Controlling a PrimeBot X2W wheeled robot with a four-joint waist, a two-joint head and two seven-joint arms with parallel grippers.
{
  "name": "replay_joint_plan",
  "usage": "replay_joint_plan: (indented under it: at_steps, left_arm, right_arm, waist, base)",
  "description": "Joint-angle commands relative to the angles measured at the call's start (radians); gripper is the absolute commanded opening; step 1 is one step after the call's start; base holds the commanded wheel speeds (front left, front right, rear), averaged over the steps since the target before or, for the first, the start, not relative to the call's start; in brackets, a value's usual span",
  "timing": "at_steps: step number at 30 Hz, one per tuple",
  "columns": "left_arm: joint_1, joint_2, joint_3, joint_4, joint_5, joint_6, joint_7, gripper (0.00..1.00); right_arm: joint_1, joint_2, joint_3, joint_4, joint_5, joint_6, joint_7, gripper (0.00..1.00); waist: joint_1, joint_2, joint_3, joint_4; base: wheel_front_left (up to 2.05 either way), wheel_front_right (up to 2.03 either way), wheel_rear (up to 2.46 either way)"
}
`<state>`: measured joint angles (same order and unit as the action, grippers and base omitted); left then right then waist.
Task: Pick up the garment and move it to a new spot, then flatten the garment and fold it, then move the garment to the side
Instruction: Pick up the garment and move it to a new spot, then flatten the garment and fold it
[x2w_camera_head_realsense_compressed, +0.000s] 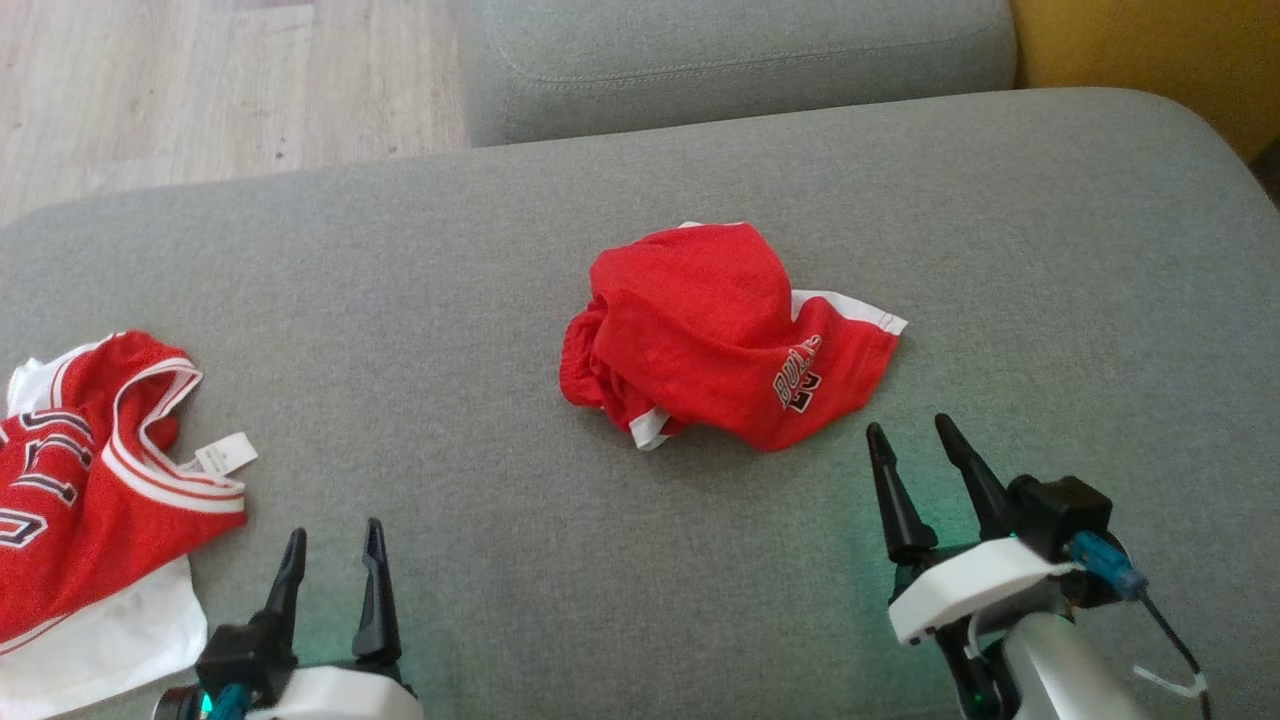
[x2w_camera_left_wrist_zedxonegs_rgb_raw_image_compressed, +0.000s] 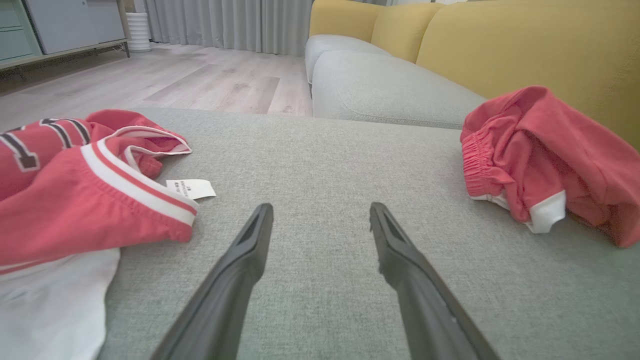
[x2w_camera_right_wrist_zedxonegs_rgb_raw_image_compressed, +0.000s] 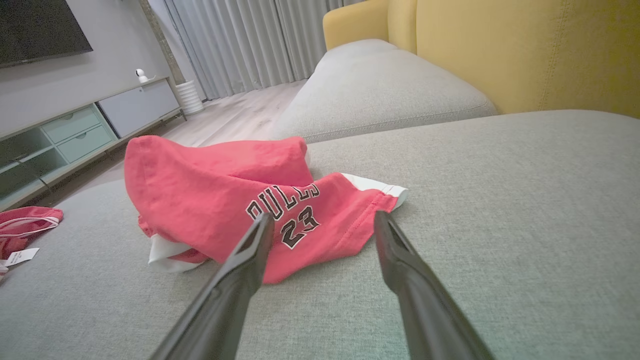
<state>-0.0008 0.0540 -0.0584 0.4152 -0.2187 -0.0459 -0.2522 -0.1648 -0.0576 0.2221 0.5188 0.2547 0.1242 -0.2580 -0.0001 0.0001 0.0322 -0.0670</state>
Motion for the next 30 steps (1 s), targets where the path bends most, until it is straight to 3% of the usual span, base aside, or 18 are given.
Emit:
replay_joint_plan:
  at_steps: [1, 12, 21, 28, 29, 30]
  left_arm:
    - [-0.036, 0.0, 0.04, -0.037, 0.012, -0.009, -0.009, 1.0]
    - [-0.112, -0.003, -0.015, -0.055, 0.003, -0.027, -0.009, 1.0]
    - [-0.168, -0.004, -0.066, -0.063, -0.014, -0.023, -0.009, 1.0]
    - [-0.206, -0.004, -0.088, -0.066, -0.029, -0.022, -0.01, 1.0]
    - [-0.208, -0.004, -0.087, -0.066, -0.029, -0.021, -0.01, 1.0]
    - [-0.21, -0.004, -0.086, -0.066, -0.03, -0.021, -0.01, 1.0]
  right_arm:
    - [-0.018, 0.007, 0.009, -0.022, 0.001, 0.007, -0.004, 1.0]
    - [-0.221, 0.007, -0.132, 0.103, -0.049, 0.007, -0.004, 1.0]
    - [-0.439, -0.009, -0.279, 0.37, -0.19, 0.007, 0.015, 1.0]
    - [-0.509, -0.005, -0.367, 0.528, -0.267, 0.007, 0.031, 1.0]
    - [-0.513, -0.003, -0.366, 0.545, -0.263, 0.007, 0.03, 0.96]
    - [-0.517, -0.001, -0.36, 0.56, -0.262, 0.007, 0.029, 0.45]
  waist:
    - [0.0001, -0.0001, 0.004, 0.004]
    - [0.0001, -0.0001, 0.119, 0.059]
    - [0.0001, -0.0001, 0.223, 0.122]
    - [0.0001, -0.0001, 0.269, 0.146]
    - [0.0001, -0.0001, 0.271, 0.146]
    - [0.0001, -0.0001, 0.271, 0.145]
  base:
    - [0.0, 0.0, 0.0]
    - [0.0, 0.0, 0.0]
    - [0.0, 0.0, 0.0]
    - [0.0, 0.0, 0.0]
    - [0.0, 0.0, 0.0]
    - [0.0, 0.0, 0.0]
